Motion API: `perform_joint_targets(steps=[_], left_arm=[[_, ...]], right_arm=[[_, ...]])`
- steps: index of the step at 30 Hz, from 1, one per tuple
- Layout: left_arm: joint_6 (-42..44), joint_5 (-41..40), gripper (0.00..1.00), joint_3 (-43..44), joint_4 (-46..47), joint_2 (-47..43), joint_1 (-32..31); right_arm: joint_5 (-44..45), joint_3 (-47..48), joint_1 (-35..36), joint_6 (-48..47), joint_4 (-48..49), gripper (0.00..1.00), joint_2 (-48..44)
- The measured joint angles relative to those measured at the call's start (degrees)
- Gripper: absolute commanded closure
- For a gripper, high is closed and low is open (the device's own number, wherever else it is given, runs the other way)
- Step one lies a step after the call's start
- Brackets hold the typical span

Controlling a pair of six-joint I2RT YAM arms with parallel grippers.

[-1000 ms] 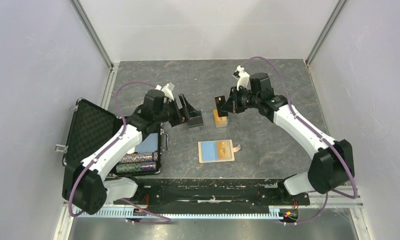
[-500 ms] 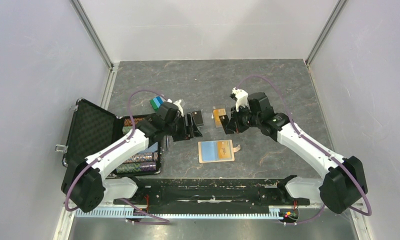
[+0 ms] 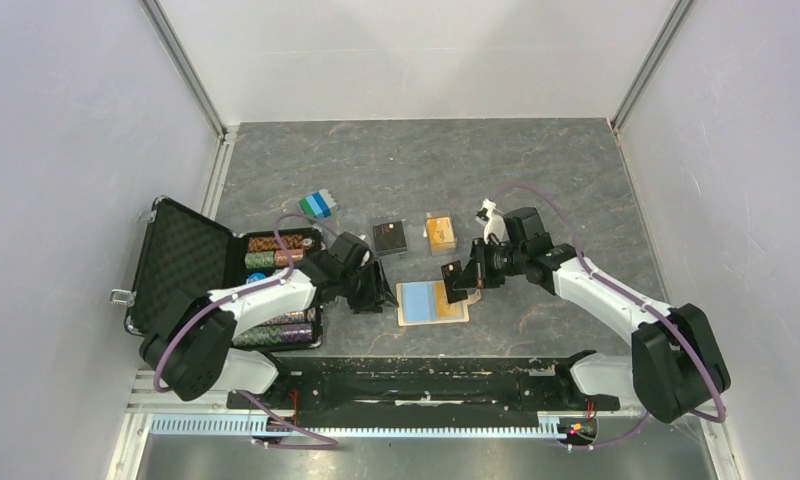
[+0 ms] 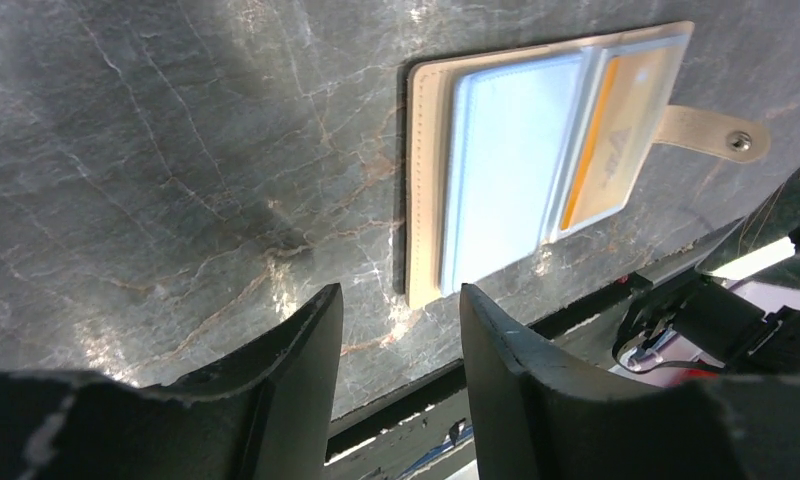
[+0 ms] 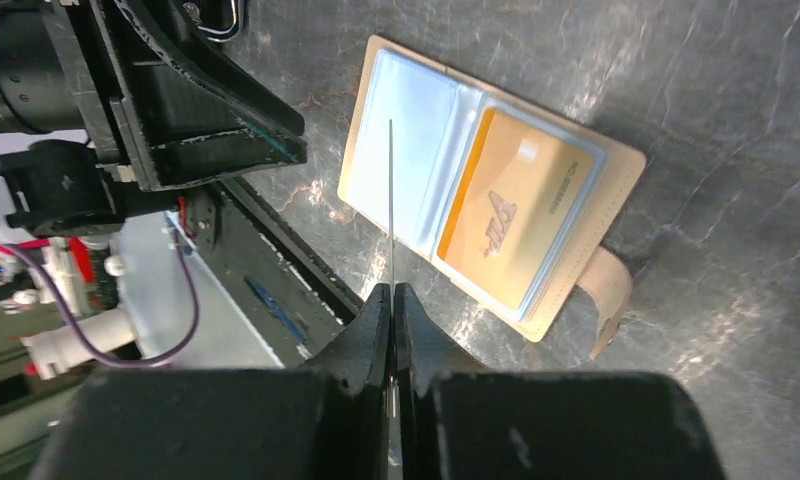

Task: Put the credit cards into the card holder
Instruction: Insert the credit card into the card holder.

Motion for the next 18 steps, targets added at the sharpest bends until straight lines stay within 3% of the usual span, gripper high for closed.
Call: perform_joint_targets(steps=[9,18], left_arm=[[-1.64,0.37,0.59,0.11,3.56,6.21,-0.94],[-1.86,0.5,0.66,2.23,5.25,9.55,-1.86]], right_arm=[[-5.22,-6.38,-0.72,9.75,7.98,1.0,3.89],[-6.21,-7.34,-0.72,13.05,16.11,1.0,8.35]])
